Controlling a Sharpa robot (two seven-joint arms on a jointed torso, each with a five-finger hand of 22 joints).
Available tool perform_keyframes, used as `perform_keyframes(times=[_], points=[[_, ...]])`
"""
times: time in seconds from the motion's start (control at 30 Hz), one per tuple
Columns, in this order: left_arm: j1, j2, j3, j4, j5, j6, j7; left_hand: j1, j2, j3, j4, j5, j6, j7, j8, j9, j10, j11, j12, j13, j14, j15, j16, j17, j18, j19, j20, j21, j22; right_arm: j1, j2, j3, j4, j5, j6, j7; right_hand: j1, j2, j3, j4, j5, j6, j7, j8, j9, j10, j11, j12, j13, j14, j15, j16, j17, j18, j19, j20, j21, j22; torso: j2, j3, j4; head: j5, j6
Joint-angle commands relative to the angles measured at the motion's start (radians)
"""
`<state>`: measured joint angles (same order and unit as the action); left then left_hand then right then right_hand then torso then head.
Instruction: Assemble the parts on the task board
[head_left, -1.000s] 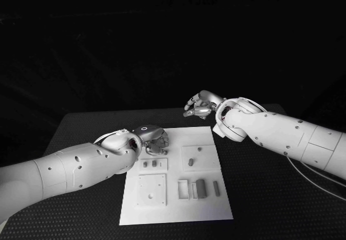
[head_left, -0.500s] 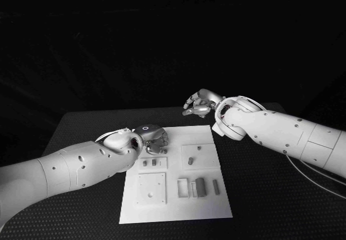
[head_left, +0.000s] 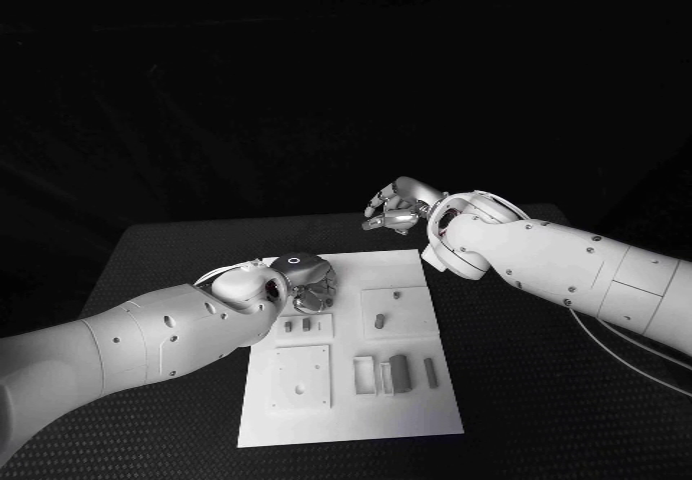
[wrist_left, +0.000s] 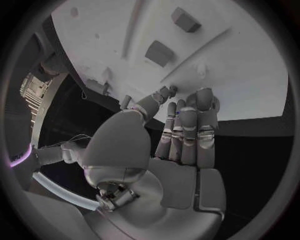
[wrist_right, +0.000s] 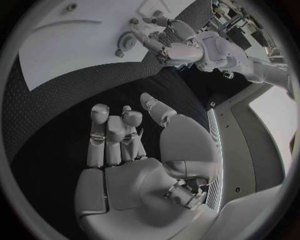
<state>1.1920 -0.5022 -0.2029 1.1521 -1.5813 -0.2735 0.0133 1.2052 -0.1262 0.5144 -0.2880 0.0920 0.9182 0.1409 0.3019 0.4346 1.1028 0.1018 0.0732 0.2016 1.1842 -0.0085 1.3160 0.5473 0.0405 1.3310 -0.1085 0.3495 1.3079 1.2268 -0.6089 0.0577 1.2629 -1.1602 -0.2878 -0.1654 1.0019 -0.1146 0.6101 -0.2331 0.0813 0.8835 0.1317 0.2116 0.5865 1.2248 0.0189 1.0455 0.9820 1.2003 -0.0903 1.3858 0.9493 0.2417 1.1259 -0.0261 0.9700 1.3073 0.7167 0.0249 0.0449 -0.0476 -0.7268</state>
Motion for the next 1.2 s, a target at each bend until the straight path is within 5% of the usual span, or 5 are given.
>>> perform_keyframes(times=[0.03,1.2], points=[[-0.003,0.005,0.0,-0.001,-0.024,0.001,0.01,0.01,0.001,0.008,-0.001,0.002,0.007,0.001,0.004,-0.001,0.0,0.007,-0.001,-0.002,0.001,0.003,0.006,-0.001,0.11,0.0,0.004,0.004,0.016,0.0,0.002,0.0,0.002,-0.001,0.001,0.007,-0.008,-0.002,0.001,0.005,-0.002,-0.007,0.003,-0.005,-0.001,-0.005,0.001,0.003,0.001,0.003,0.003,-0.005,0.001,0.02,-0.001,-0.005,-0.002,0.011,0.0,0.0007,-0.0003,-0.001,0.0],[-0.012,0.026,-0.001,-0.03,-0.024,-0.002,0.019,0.016,0.017,0.025,-0.001,0.002,0.011,0.006,0.002,-0.004,0.024,0.005,0.004,-0.008,0.009,0.001,0.012,-0.005,0.112,0.008,0.002,0.009,0.02,0.0,0.011,0.0,0.001,-0.001,0.003,0.008,-0.008,-0.001,0.001,0.006,-0.002,-0.007,0.004,-0.005,-0.001,-0.006,0.001,0.004,0.002,0.003,0.004,-0.005,0.002,0.02,0.0,-0.005,-0.002,0.011,-0.001,0.0001,0.0006,-0.003,0.0]])
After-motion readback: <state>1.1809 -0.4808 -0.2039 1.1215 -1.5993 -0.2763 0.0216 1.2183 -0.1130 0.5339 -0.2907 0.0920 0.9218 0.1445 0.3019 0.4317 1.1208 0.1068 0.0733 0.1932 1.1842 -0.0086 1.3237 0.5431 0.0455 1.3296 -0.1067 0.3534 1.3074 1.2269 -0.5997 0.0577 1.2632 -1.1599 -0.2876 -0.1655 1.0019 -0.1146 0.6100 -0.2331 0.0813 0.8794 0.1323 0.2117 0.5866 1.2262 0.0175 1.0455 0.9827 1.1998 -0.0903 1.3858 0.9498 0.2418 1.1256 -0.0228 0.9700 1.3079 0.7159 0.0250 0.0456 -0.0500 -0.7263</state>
